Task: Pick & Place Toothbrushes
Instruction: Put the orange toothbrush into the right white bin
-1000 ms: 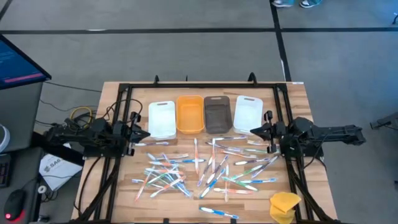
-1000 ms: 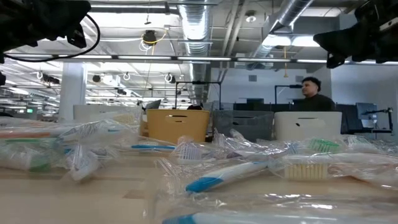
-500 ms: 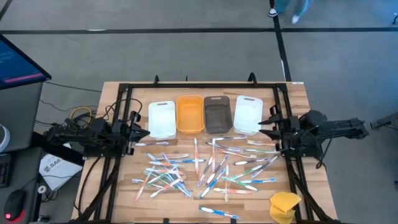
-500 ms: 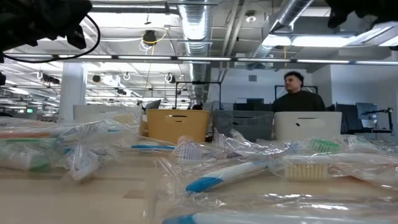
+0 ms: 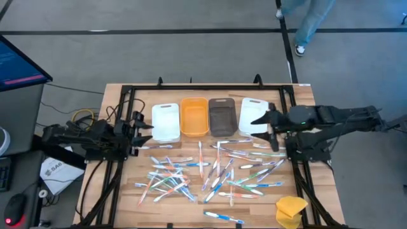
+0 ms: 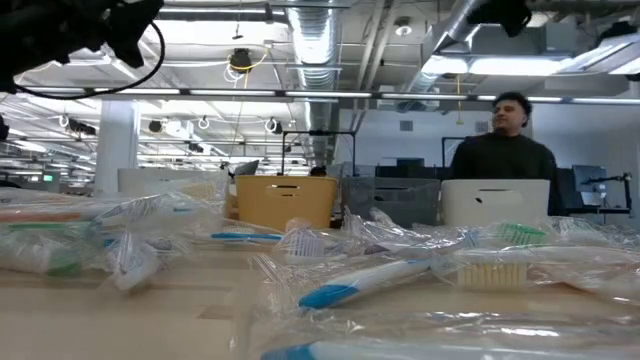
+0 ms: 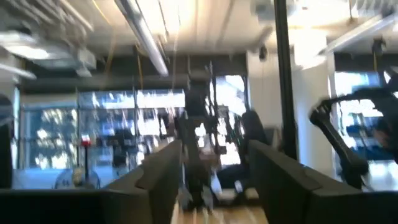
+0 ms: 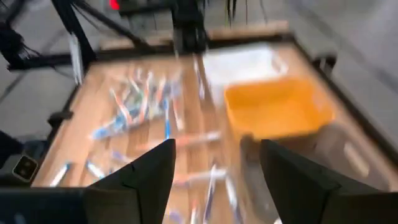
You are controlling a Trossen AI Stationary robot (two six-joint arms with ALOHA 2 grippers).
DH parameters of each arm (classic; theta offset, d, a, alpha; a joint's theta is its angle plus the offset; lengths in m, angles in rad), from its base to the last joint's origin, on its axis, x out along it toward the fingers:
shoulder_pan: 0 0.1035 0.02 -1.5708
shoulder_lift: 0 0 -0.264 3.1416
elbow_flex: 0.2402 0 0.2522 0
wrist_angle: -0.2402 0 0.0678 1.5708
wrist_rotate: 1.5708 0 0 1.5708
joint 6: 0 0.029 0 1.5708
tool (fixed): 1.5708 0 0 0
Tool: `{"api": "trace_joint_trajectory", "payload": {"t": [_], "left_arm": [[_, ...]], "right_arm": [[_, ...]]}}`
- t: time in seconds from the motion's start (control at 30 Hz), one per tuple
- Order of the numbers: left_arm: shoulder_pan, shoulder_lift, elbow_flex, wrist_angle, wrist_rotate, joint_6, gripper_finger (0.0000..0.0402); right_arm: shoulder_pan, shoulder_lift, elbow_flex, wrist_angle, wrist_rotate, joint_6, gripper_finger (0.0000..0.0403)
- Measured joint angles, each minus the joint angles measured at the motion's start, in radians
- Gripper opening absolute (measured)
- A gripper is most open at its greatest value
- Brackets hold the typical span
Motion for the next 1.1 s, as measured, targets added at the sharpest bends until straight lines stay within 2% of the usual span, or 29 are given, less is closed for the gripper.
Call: {"api": "trace_joint_trajectory", "payload": {"t": [0.1, 0.23, 0.4, 0.57, 0.83, 1.1], "left_arm": [[0.0, 0.04, 0.0, 0.097, -0.006, 0.0, 0.0207], [0.0, 0.091, 0.0, 0.098, -0.006, -0.019, 0.0218], [0.0, 0.163, 0.0, 0.098, -0.006, -0.034, 0.0221], [0.0, 0.216, 0.0, 0.119, -0.006, -0.035, 0.0219], [0.0, 0.235, 0.0, 0.177, -0.006, -0.029, 0.0218], [0.0, 0.235, 0.0, 0.19, -0.006, -0.027, 0.0215]], "right_arm": [[0.012, 0.126, 0.083, -0.104, -0.001, 0.068, 0.0216], [0.034, 0.27, 0.168, -0.196, -0.008, 0.124, 0.0206], [0.038, 0.423, 0.244, -0.274, -0.067, 0.258, 0.02], [0.035, 0.558, 0.251, -0.264, -0.136, 0.443, 0.0199], [-0.007, 0.743, 0.251, -0.228, -0.141, 0.706, 0.0202], [-0.057, 0.839, 0.252, -0.086, -0.142, 0.799, 0.0203]]}}
